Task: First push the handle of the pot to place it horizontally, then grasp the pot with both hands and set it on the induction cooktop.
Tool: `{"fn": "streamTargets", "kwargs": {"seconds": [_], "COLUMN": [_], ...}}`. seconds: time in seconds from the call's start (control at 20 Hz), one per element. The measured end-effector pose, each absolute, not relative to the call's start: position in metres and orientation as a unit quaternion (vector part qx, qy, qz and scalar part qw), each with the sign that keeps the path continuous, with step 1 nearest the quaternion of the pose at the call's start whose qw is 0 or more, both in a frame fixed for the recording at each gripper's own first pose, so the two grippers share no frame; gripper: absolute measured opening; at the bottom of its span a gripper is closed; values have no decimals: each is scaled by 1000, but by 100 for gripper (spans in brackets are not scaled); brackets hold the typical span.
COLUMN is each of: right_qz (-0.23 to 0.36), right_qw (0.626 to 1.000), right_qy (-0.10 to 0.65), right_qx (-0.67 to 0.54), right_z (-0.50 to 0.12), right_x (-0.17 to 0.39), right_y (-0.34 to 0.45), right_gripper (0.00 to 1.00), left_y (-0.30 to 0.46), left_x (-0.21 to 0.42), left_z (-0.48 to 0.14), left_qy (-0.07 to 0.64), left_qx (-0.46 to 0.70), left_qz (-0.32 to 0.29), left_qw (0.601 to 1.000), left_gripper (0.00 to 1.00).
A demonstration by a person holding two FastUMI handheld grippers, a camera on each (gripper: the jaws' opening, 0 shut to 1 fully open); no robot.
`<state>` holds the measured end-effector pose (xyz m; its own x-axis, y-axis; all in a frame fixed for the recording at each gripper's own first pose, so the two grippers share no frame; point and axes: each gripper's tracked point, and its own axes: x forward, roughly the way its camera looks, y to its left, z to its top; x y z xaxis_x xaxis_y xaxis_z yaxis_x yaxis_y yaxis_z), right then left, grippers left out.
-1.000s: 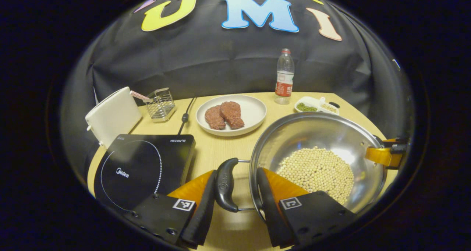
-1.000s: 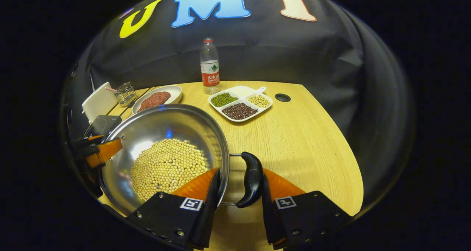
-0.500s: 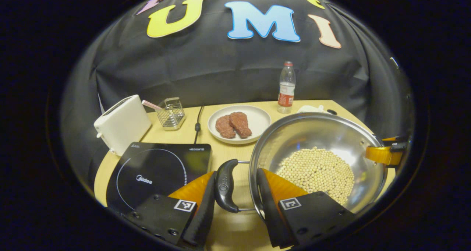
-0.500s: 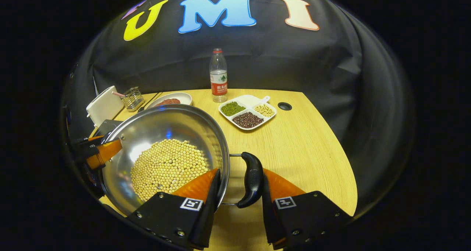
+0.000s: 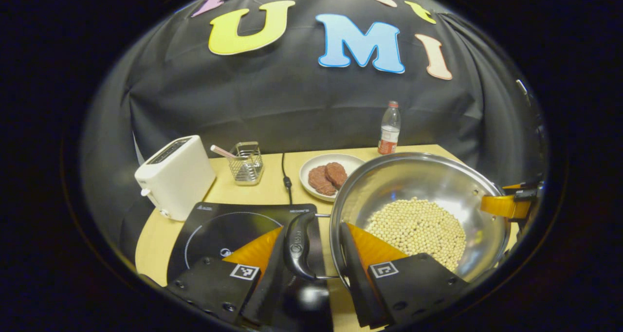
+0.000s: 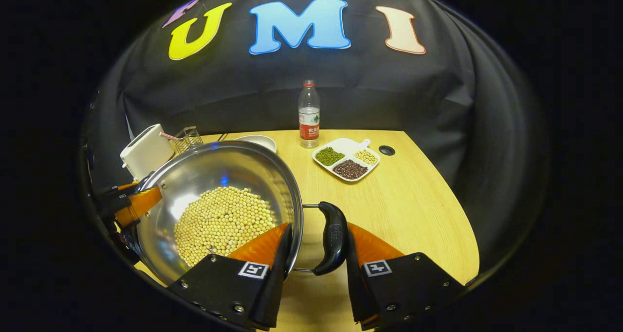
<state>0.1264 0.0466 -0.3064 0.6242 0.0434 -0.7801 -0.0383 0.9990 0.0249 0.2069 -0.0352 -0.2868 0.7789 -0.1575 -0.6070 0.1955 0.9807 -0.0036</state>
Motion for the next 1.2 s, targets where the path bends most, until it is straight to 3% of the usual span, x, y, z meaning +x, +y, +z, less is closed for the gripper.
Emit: {"fn": "streamTargets", "kwargs": {"seconds": [0.05,0.1,0.35,0.6,0.9,0.95,1.2], "right_qz": [23,23,30,39,48,49,56], "right_qw": [902,903,905,905,903,902,900], "right_qy": [431,430,424,422,425,427,431], "right_qx": [4,6,13,20,26,28,35], "right_z": [-304,-302,-296,-296,-305,-308,-320], "right_x": [126,126,125,126,126,126,133], "right_y": [55,64,111,157,207,215,248], "right_gripper": [57,57,57,57,56,56,56], "left_y": [-26,-15,35,87,141,148,180], "left_x": [208,207,211,213,222,225,235], "left_z": [-283,-280,-276,-276,-285,-288,-306], "left_qy": [317,314,312,312,320,322,332], "left_qx": [30,32,34,34,41,42,38], "left_qz": [-94,-93,-88,-80,-75,-74,-60], "left_qw": [943,944,946,946,943,943,941], "left_gripper": [64,72,64,72,64,72,70]}}
